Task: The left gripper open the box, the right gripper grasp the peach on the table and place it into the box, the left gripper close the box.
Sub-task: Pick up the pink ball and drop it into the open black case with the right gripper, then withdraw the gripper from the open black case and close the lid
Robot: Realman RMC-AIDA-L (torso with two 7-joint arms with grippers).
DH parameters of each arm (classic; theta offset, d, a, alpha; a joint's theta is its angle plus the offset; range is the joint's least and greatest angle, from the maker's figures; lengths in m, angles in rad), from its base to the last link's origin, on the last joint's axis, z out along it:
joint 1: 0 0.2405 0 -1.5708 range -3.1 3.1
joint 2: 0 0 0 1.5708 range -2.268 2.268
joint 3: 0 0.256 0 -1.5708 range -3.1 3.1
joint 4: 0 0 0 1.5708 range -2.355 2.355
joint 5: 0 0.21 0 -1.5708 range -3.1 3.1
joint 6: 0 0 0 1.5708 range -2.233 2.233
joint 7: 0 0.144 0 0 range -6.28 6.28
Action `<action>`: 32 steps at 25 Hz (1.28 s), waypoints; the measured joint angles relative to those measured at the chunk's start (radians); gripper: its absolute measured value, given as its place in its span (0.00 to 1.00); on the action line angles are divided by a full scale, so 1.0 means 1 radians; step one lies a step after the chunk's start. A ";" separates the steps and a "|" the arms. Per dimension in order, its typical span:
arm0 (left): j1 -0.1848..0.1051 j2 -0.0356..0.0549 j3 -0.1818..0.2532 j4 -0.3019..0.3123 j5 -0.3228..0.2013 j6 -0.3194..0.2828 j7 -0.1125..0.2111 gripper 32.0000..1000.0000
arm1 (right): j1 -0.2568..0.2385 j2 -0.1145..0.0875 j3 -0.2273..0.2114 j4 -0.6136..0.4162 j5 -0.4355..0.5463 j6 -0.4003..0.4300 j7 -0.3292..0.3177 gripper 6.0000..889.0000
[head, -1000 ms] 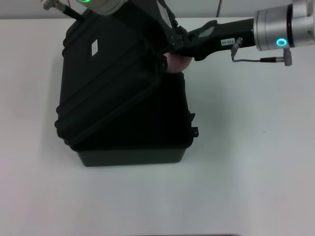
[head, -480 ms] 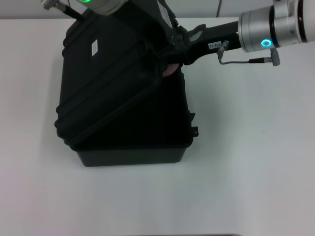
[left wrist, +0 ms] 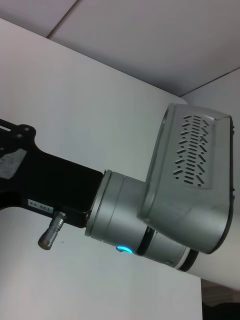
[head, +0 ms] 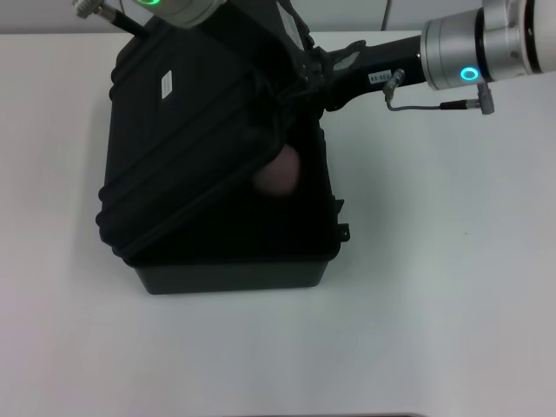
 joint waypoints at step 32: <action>0.012 0.0000 -0.002 -0.001 0.000 -0.005 0.005 0.07 | -0.038 0.005 -0.025 -0.079 -0.008 0.029 0.106 0.83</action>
